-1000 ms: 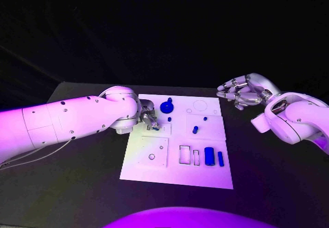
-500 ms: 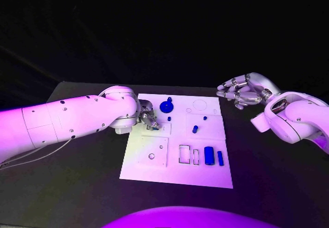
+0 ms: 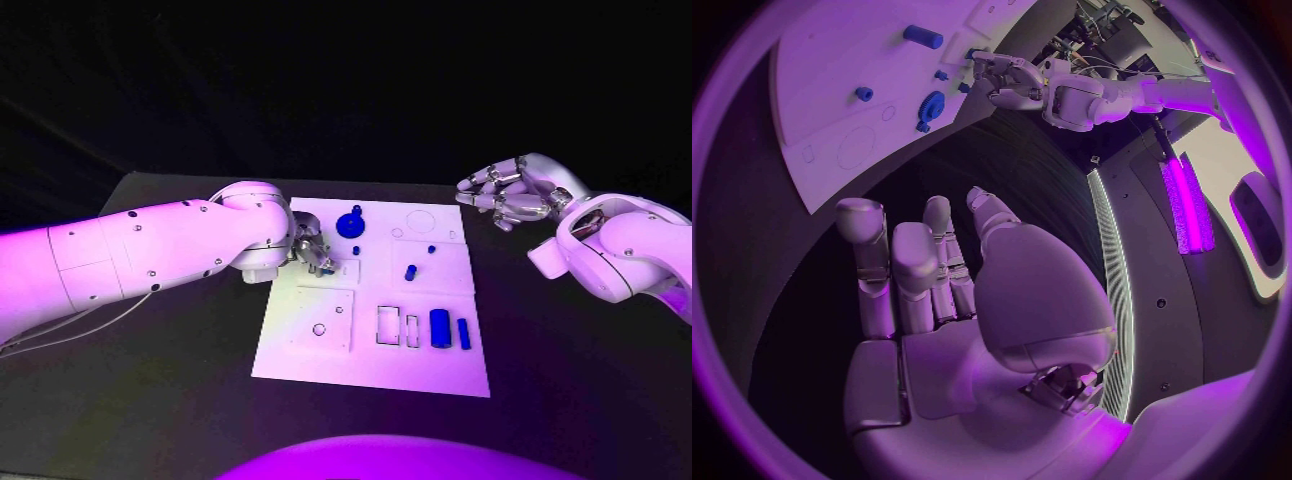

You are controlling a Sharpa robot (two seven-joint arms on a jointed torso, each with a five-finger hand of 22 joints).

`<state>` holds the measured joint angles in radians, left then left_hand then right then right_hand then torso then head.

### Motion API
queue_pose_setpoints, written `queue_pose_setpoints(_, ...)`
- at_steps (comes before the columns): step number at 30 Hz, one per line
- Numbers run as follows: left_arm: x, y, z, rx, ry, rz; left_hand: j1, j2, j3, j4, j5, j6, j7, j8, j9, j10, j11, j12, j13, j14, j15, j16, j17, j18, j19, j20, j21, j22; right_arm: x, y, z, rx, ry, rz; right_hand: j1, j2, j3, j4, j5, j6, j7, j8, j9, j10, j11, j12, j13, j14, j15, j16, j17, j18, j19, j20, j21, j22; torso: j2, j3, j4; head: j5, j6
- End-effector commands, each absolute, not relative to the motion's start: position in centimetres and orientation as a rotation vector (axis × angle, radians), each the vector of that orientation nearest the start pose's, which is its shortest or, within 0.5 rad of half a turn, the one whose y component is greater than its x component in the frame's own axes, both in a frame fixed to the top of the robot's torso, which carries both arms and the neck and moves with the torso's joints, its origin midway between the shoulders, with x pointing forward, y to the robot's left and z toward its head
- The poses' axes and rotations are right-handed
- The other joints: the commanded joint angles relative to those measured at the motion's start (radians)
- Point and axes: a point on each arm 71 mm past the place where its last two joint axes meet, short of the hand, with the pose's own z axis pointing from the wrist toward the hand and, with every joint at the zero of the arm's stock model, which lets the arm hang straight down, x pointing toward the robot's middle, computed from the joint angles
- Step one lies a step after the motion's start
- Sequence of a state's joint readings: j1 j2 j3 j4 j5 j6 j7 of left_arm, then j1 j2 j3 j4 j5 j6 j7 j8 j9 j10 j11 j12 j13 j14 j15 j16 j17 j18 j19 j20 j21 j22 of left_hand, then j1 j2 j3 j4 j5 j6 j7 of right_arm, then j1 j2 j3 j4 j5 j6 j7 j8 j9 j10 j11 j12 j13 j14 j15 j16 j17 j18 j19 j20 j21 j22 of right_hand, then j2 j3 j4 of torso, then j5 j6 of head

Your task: Assemble the parts on the task board

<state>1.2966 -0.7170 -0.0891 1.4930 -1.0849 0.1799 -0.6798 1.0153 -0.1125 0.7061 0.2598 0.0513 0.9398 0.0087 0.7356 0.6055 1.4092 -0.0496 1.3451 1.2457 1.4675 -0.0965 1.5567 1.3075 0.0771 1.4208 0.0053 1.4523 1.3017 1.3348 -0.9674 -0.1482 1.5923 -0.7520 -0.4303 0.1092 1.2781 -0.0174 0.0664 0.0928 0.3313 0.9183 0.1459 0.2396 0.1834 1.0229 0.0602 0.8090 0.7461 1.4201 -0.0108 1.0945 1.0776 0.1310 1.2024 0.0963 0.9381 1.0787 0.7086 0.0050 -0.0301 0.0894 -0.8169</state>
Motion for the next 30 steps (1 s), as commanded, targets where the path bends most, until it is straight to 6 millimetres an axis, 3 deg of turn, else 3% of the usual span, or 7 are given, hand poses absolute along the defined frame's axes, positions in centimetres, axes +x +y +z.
queue_pose_setpoints(1,48.89,17.41,-20.48,-0.133,2.355,-0.255,0.025,0.024,0.026,-0.026,0.007,-0.004,0.005,-0.002,0.0,0.006,-0.003,0.004,0.0,0.099,-0.007,0.004,0.248,-0.02,0.007,0.0,0.006,0.001,48.21,-24.77,-14.97,0.415,1.596,0.989,-0.008,0.001,0.001,0.007,0.005,-0.007,0.0,0.003,-0.001,0.007,0.001,-0.003,-0.001,0.009,-0.001,-0.003,0.001,0.012,0.005,0.001,-0.006,-0.001,0.0,0.0005,-0.0001,0.0,0.001)
queue_pose_setpoints(8,48.92,17.29,-20.47,-0.176,2.353,-0.293,0.068,0.019,0.093,-0.094,0.006,-0.036,0.015,-0.007,-0.001,-0.01,0.005,-0.014,-0.018,0.098,-0.003,0.003,0.246,-0.019,0.005,0.0,0.004,-0.002,48.25,-24.76,-14.99,0.415,1.598,0.989,-0.008,0.001,0.001,0.007,0.005,-0.007,0.0,0.003,-0.001,0.007,0.001,-0.003,-0.001,0.009,-0.001,-0.003,0.001,0.012,0.005,0.001,-0.006,-0.001,0.0,0.0005,0.0,-0.001,0.001)
queue_pose_setpoints(15,48.93,17.19,-20.46,-0.193,2.352,-0.312,0.055,-0.004,0.105,-0.102,0.006,-0.059,0.027,-0.024,-0.011,-0.023,0.014,-0.028,-0.036,0.098,0.004,0.002,0.245,-0.017,0.0,0.004,-0.001,-0.011,48.28,-24.74,-15.01,0.415,1.599,0.989,-0.008,0.001,0.001,0.007,0.005,-0.007,0.0,0.003,-0.001,0.007,0.001,-0.003,-0.001,0.009,-0.001,-0.003,0.001,0.012,0.005,0.001,-0.006,-0.001,0.0,0.0009,0.0005,-0.003,0.0)
queue_pose_setpoints(23,48.94,17.14,-20.44,-0.199,2.349,-0.317,0.047,-0.014,0.118,-0.107,0.006,-0.074,0.036,-0.042,-0.025,-0.038,0.021,-0.045,-0.057,0.098,0.01,0.002,0.245,-0.016,-0.003,0.008,-0.004,-0.015,48.27,-24.77,-15.02,0.415,1.6,0.988,-0.008,0.001,0.001,0.007,0.005,-0.007,0.0,0.003,-0.001,0.007,0.001,-0.003,-0.001,0.009,-0.001,-0.003,0.001,0.012,0.005,0.001,-0.006,-0.001,0.0,0.0006,-0.0006,-0.003,0.002)
queue_pose_setpoints(30,48.86,17.02,-20.55,-0.21,2.371,-0.34,0.09,-0.002,0.186,-0.17,0.006,-0.074,0.043,-0.052,-0.038,-0.039,0.026,-0.048,-0.057,0.098,0.015,0.002,0.245,-0.017,-0.002,0.013,-0.003,-0.011,48.26,-24.77,-15.04,0.415,1.603,0.988,-0.008,0.001,0.001,0.007,0.005,-0.007,0.0,0.003,-0.001,0.007,0.001,-0.003,-0.001,0.009,-0.001,-0.003,0.001,0.012,0.005,0.001,-0.006,-0.001,0.0,0.0001,0.0,-0.004,0.002)
